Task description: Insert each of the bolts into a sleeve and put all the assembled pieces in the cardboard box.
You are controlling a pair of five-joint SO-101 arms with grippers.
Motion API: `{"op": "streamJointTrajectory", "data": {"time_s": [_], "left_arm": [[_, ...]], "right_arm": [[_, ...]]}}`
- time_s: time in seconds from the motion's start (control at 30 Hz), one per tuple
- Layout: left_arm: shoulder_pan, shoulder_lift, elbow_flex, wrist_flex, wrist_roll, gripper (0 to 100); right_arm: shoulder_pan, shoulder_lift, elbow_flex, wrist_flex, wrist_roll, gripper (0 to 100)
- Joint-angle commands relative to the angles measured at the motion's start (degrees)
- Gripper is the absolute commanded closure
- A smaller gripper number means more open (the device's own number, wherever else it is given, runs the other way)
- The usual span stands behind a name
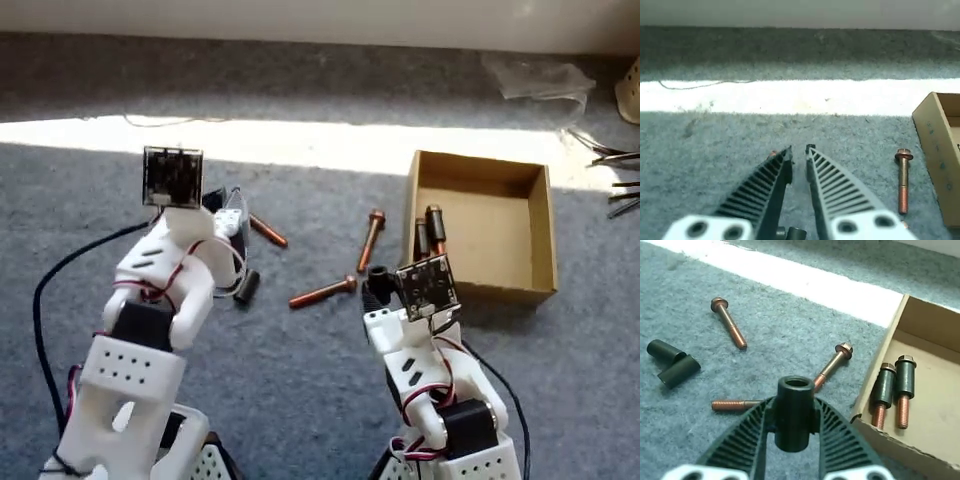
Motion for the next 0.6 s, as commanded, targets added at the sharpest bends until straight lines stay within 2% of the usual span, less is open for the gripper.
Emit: {"op": "streamJointTrajectory", "data": {"time_s": [0.0,0.3,0.4,0.57], "left_arm": [[0.4,14.46,-8.84,-1.41,11.52,94],[-3.3,35.47,-19.21,-1.32,31.82,93],[-3.91,42.77,-22.81,-1.32,35.16,93],[-3.91,53.23,-28.7,-1.23,35.96,93]], "right_arm": [[0.66,-0.57,-0.57,-2.07,-0.44,99.4],[0.66,-0.57,-0.31,-2.07,-0.44,99.4],[0.48,-0.57,-0.31,-2.07,-0.44,99.4],[0.48,-0.57,-0.31,-1.98,-0.35,99.4]]}}
